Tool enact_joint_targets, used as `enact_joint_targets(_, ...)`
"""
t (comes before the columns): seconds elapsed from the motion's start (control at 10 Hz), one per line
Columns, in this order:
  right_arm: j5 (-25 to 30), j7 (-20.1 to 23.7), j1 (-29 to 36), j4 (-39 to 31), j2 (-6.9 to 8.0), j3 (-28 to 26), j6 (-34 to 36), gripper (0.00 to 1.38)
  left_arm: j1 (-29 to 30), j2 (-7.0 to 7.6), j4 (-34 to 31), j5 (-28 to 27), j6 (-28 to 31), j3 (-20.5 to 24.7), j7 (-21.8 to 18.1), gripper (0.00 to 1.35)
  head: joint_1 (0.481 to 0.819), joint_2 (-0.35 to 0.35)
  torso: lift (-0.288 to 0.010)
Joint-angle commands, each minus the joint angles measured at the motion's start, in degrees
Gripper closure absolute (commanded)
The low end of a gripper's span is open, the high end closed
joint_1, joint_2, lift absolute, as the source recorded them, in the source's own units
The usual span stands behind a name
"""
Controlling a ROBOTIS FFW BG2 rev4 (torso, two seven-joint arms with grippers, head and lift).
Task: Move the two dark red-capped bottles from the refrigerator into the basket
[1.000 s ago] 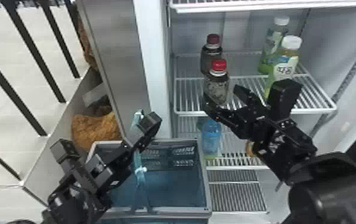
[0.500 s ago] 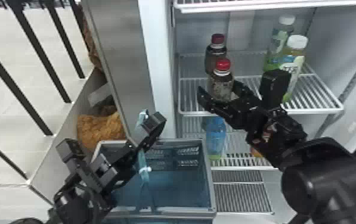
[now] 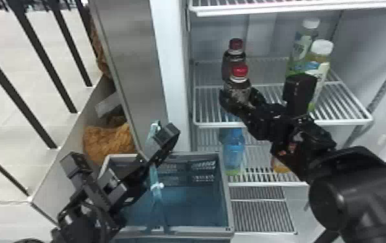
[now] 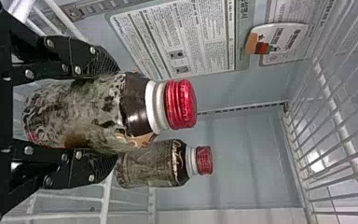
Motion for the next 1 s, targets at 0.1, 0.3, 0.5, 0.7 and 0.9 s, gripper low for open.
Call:
enact_joint_targets(0.1, 0.69, -0.03, 1.15, -1.96, -0.09, -0.63, 0.10, 1.26, 0.00, 0.00, 0.00, 0.01, -0.08, -0.22, 0.00, 1.20, 0.689, 0.067, -0.034)
enact_joint_targets(0.3, 0.69, -0.12, 4.67, -7.87, -0.44, -2.35, 0.81, 1.26, 0.00, 0.00, 0.00, 0.01, -0.22, -0.22, 0.00, 1.20, 0.687, 0.060, -0.034)
enact_joint_targets(0.5, -0.22, -0.03, 9.03, -15.32, -1.14, -3.60, 4.18, 1.26, 0.00, 0.00, 0.00, 0.12, -0.36, -0.34, 0.00, 1.20, 0.685, 0.052, -0.034)
enact_joint_targets(0.7, -2.17, -0.03, 13.53, -21.65, -1.84, -4.06, 7.13, 1.26, -0.14, 0.00, 0.00, 0.23, -0.36, -0.45, 0.00, 1.20, 0.694, 0.050, -0.034)
enact_joint_targets(0.9, -4.57, -0.03, 17.89, -26.99, -2.37, -4.17, 10.09, 1.26, -0.14, -0.09, 0.00, 0.23, -0.36, -0.45, 0.00, 1.20, 0.695, 0.058, -0.034)
